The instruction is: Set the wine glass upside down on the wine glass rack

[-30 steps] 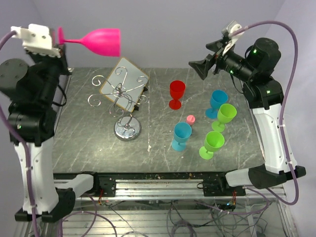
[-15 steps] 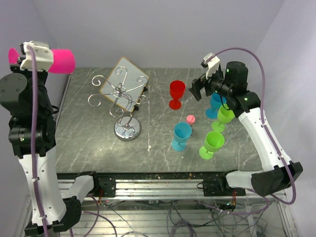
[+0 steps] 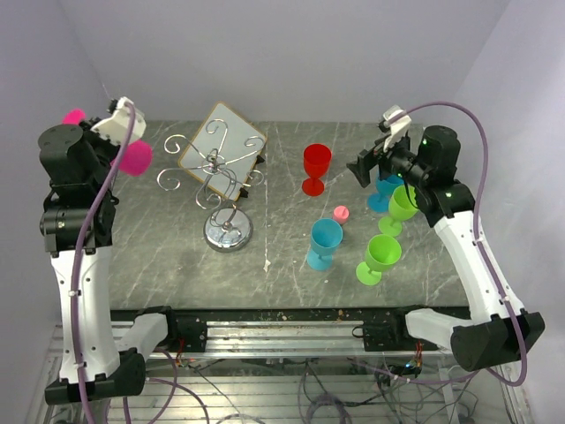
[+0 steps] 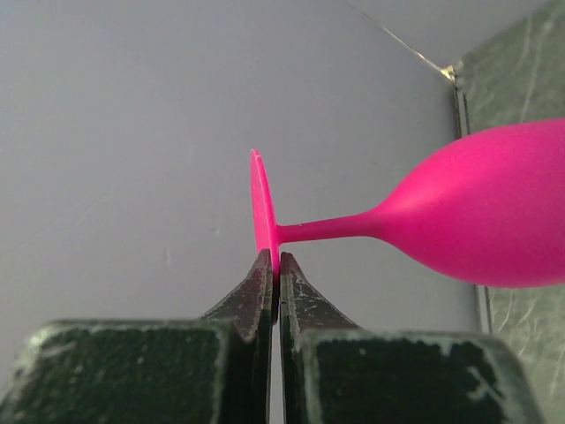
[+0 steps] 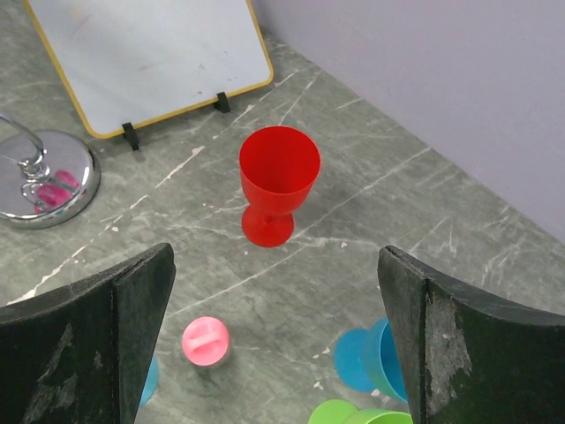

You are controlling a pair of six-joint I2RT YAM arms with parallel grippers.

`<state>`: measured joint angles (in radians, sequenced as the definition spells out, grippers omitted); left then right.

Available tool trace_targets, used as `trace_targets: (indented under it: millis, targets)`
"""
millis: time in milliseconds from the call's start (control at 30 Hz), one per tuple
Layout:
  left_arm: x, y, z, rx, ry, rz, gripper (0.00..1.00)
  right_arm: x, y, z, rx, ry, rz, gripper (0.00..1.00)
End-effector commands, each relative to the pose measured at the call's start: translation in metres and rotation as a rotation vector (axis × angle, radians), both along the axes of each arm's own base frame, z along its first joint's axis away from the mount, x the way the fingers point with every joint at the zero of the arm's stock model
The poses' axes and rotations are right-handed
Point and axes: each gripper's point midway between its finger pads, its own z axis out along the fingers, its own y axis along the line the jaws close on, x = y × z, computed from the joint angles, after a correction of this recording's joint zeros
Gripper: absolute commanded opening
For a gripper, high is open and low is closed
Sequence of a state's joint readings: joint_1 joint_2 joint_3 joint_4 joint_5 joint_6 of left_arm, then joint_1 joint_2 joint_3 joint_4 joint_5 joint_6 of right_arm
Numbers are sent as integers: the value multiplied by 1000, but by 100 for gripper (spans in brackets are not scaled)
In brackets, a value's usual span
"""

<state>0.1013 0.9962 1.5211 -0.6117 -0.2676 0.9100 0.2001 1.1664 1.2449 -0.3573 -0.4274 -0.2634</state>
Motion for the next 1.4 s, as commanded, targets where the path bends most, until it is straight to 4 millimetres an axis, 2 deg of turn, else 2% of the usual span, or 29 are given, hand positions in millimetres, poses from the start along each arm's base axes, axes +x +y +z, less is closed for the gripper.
trace_targets:
  millis: [0, 133, 233, 467, 633, 667, 767, 933, 1133, 1367]
  targets:
    - [11, -9, -28, 150, 157, -118, 7, -10, 7, 9, 66, -25, 75, 98]
    - [19, -22, -52, 229, 267, -229, 7, -6, 7, -7, 48, -10, 80, 97]
    - [27, -41, -65, 236, 312, -341, 7, -7, 10, -20, 50, 11, 102, 97]
    - [32, -96, -75, 268, 367, -631, 7, -12, 14, -29, 48, 12, 138, 96]
    - [38, -116, -81, 316, 397, -751, 7, -12, 15, -34, 46, 26, 151, 96]
    - [40, -127, -81, 324, 391, -794, 7, -13, 16, -35, 45, 26, 153, 96]
    - [42, -141, -80, 329, 380, -862, 7, -13, 15, -37, 43, 25, 157, 96]
    - [45, -159, -82, 349, 378, -955, 7, -16, 15, -35, 46, 16, 166, 95]
    - [53, -176, -75, 344, 336, -1024, 10, -16, 15, -37, 49, 23, 172, 95]
    - [70, -179, -73, 360, 324, -1019, 12, -15, 14, -39, 50, 28, 171, 95]
